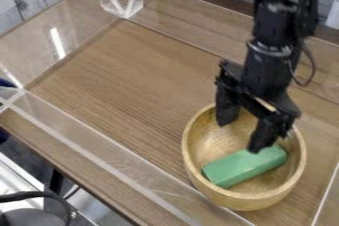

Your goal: Remove the green block from inside the brown bowl and put it on the table

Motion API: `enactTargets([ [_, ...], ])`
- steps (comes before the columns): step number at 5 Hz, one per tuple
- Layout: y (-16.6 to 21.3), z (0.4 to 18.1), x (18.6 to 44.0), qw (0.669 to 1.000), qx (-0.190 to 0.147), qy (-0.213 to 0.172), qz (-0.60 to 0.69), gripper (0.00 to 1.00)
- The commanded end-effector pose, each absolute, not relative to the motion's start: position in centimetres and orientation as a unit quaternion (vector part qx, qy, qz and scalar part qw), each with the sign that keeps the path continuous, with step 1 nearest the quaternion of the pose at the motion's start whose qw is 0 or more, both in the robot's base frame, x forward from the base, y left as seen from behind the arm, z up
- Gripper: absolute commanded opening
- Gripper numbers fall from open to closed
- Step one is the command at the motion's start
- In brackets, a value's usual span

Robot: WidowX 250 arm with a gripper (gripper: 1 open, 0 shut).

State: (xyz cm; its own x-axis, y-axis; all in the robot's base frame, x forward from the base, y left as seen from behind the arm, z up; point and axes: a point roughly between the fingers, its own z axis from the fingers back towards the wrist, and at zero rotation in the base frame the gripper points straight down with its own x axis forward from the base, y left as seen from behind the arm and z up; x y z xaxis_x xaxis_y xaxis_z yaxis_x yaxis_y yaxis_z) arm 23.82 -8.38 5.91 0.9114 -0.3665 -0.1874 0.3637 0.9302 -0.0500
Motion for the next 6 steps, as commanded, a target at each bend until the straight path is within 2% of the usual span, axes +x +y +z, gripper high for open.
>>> enactTargets([
  [1, -9.8, 5.3, 25.5, 0.978, -0.009, 0.072, -0.195, 1.0],
  [5, -9.9, 2.9, 23.1, 0.975, -0.042, 0.084, -0.202, 1.0],
  [6, -10.1, 2.7, 22.8, 0.973, -0.035, 0.088, -0.212, 1.0],
])
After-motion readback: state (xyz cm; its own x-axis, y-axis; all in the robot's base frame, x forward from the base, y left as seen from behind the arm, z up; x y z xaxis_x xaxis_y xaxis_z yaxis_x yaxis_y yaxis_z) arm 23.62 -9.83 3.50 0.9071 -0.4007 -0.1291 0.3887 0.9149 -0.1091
